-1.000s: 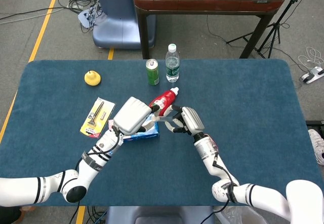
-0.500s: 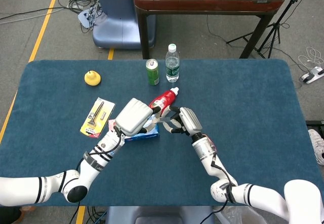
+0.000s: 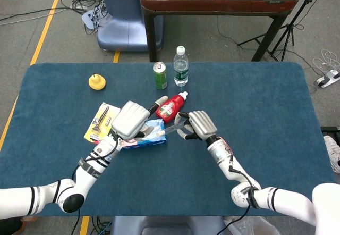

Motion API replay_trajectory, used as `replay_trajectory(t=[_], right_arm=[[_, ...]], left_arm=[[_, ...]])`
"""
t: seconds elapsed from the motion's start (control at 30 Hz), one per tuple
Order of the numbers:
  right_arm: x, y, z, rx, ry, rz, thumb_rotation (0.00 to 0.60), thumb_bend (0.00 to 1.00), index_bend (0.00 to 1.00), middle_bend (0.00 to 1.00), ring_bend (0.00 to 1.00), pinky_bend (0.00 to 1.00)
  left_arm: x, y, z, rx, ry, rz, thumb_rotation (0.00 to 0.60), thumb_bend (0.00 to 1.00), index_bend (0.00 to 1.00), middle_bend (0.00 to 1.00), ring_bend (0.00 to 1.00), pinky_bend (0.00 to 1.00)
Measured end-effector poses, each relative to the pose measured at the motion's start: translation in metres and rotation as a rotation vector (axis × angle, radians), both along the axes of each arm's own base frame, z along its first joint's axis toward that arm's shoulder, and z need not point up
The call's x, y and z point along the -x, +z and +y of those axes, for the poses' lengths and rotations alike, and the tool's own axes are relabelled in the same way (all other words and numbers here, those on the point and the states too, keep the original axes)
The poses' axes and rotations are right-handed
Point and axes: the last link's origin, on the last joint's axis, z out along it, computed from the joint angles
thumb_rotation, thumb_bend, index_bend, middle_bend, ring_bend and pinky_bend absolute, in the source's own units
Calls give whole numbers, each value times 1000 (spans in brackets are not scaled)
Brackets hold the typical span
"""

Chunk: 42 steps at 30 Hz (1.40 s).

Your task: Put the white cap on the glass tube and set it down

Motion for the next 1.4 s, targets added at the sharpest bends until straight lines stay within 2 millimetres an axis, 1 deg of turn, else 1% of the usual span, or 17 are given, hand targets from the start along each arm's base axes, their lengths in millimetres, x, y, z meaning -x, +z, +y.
replay_trajectory(t=[0.13,0.2,0.27,0.47,0.63,0.93,0.97,1.03,1.13,1.27,1.3,1.4], right_arm=[[-1,9,-2,-18,60,136,600,536,934,1000,1000,1000],[-2,7,-1,-31,80,184,600,536,934,1000,1000,1000],[0,0,3,-56,87,216,600,536,934,1000,1000,1000],[9,-21,8,-94,66,220,600,536,934,1000,1000,1000],[17,-39,12,-125,46,204,600,537,934,1000,1000,1000],[32,-64,17,-155,27,211,600,532,934,1000,1000,1000],[33,-66,17,-156,29,215,600,517,933,1000,1000,1000],[35,-70,18,-155,31,225,600,450,908,1000,1000,1000],[36,-74,18,-150,36,236,600,299,796,1000,1000,1000],[37,-74,19,-135,39,238,600,155,671,1000,1000,1000],[37,-74,19,-132,38,237,600,125,642,1000,1000,1000],[37,-72,19,-129,37,233,600,79,576,1000,1000,1000]], left_arm=[[14,9,1,-26,24,3,600,267,37,811,865,1000],[20,12,2,-33,35,1,600,267,37,801,849,1000],[26,14,2,-39,45,-4,600,267,38,793,836,1000],[42,18,2,-51,68,2,600,266,38,786,823,1000],[46,17,1,-50,72,1,600,267,37,785,820,1000],[50,13,1,-45,76,7,600,266,37,781,815,1000],[50,12,2,-46,76,8,600,267,37,781,814,1000],[51,12,2,-47,76,9,600,267,37,781,814,1000],[52,12,2,-50,78,13,600,266,37,781,813,1000],[53,12,3,-50,82,15,600,267,37,781,813,1000],[53,12,3,-50,82,16,600,267,37,781,813,1000],[52,12,3,-49,81,16,600,266,37,781,813,1000]])
